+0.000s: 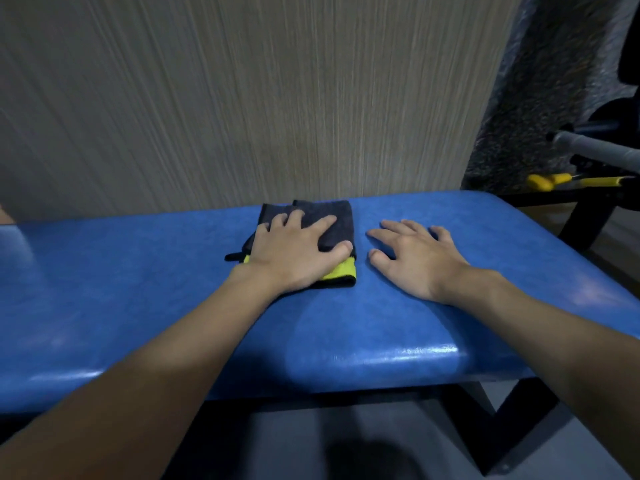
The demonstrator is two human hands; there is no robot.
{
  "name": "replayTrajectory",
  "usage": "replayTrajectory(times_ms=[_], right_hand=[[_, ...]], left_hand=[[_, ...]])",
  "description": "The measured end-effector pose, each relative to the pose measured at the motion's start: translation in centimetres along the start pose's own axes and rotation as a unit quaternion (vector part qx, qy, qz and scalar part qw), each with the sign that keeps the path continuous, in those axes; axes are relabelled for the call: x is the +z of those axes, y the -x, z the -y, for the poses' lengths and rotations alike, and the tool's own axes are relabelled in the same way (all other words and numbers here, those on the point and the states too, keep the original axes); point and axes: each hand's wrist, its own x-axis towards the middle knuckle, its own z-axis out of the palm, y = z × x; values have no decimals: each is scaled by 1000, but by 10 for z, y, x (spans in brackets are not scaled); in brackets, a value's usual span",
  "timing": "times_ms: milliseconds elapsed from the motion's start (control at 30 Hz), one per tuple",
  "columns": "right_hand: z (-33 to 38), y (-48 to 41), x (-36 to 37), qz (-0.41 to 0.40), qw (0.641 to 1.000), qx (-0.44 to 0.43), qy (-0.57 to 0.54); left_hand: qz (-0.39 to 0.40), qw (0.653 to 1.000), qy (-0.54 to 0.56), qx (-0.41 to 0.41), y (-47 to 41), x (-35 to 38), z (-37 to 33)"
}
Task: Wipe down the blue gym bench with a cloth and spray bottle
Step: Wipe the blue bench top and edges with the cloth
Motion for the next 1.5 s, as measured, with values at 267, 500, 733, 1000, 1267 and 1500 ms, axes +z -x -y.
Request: replayTrajectory(times_ms=[267,500,733,1000,1267,1500], right_hand=[[3,5,-2,-4,1000,-7,-1],[13,-2,-7,-61,997,8,-52],[12,-5,4,-7,1000,-12,-13],[11,-7,9,-17,999,-16,-22],[11,-8,10,-17,1000,-13,-20],[13,-5,6,-5,1000,-9,-17]], left_hand=[[12,999,-27,17,112,-7,-12],[9,1000,-10,2,101,-7,-16],[6,1000,10,-15,23,0,0],[19,999,15,-46,-75,2,15],[4,999,14,-38,-49,5,13],[-8,1000,5,-12,47,-2,2]])
